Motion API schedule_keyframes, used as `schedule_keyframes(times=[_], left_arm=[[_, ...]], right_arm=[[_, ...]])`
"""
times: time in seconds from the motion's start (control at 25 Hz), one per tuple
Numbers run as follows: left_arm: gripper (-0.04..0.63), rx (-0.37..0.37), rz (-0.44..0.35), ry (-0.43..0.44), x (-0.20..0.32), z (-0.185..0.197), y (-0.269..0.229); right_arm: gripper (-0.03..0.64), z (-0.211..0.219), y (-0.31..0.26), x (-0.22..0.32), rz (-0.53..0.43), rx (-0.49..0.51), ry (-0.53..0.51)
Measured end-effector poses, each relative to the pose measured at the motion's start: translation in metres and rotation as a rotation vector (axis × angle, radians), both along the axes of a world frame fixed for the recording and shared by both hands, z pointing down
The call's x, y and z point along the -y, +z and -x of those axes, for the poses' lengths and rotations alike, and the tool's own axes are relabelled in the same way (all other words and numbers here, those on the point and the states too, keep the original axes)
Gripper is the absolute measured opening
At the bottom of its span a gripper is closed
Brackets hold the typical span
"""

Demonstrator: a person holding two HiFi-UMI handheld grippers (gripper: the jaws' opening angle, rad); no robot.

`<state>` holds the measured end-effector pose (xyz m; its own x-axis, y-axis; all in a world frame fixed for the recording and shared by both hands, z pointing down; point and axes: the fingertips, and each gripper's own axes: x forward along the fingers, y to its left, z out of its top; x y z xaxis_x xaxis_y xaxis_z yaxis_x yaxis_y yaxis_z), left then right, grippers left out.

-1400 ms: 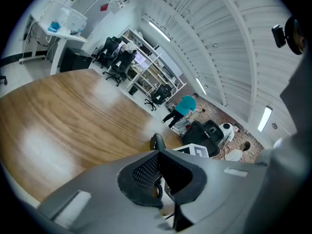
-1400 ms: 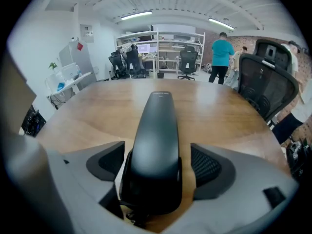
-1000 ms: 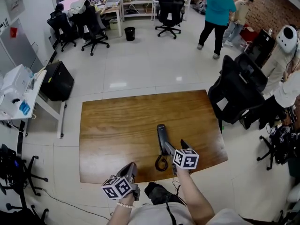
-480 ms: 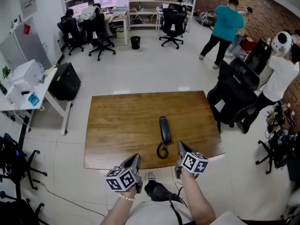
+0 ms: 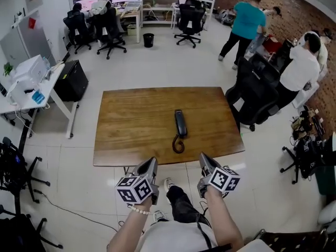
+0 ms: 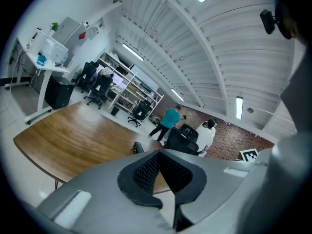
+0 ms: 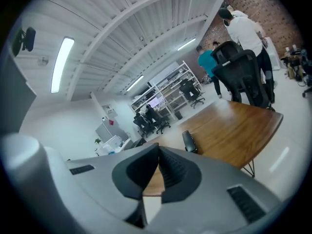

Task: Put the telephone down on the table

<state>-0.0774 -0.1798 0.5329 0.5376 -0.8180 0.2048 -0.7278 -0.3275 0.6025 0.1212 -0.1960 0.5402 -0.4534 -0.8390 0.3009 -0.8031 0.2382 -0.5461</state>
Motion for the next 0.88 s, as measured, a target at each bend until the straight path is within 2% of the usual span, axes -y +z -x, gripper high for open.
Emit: schedule_keyframes(times=[0.12, 0.32, 0.44, 0.88], left_arm=[[-0.016, 0.0, -0.005, 0.03, -0.019, -0.013, -0.006], [-0.017, -0.028, 0.014, 0.043, -0.048, -0.024, -0.005], [-0.017, -0.029, 0.027, 0.038, -0.062, -0.031, 0.0], [-0.017, 0.055, 0.014, -0.016, -0.129, -0.067, -0.008]], right_arm=[[-0.005, -0.01, -0.011, -0.02, -0.003, -0.007, -0.002], [-0.002, -0.018, -0.022, -0.043, 0.003, 0.046, -0.008], [-0.002, -0.018, -0.024, -0.057, -0.003, 0.022, -0.034], [0.0, -0.029, -0.02, -0.125, -0.05, -0.058, -0.138]])
